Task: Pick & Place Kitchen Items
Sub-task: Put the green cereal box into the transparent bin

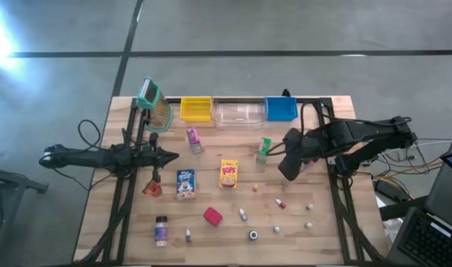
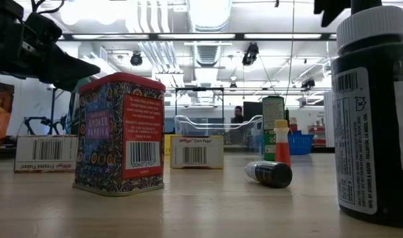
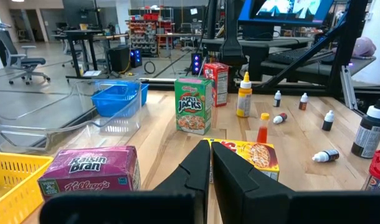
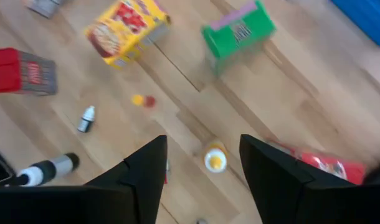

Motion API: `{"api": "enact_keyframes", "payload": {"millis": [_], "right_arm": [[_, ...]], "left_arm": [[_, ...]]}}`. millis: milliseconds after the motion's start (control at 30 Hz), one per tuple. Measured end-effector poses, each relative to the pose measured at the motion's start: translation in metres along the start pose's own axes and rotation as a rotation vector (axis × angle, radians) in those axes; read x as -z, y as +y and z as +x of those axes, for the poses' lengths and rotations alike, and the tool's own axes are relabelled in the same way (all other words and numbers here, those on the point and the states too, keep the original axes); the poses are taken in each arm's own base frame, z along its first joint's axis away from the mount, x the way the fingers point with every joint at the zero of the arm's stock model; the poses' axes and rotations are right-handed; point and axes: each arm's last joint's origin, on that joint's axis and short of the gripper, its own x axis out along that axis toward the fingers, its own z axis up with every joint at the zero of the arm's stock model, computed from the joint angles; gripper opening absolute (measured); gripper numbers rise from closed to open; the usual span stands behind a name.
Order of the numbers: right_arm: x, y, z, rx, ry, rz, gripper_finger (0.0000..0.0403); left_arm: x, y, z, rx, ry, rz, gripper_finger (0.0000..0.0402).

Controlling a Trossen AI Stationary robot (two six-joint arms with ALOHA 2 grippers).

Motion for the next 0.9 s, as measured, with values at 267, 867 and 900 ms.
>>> {"api": "enact_keyframes", "payload": {"millis": [267, 867, 900], "right_arm": [[0.008, -0.007, -0.004, 0.003, 0.108, 0.059, 0.0233], [0.012, -0.017, 0.009, 0.115, 0.166, 0.085, 0.0225], [0.01, -0.016, 0.011, 0.116, 0.154, 0.068, 0.0224]], "left_arm": [[0.0, 0.0, 0.0, 0.0, 0.0, 0.0, 0.0023], [0.0, 0.0, 0.0, 0.0, 0.0, 0.0, 0.0023], [0.0, 0.0, 0.0, 0.0, 0.0, 0.0, 0.0023]]}}
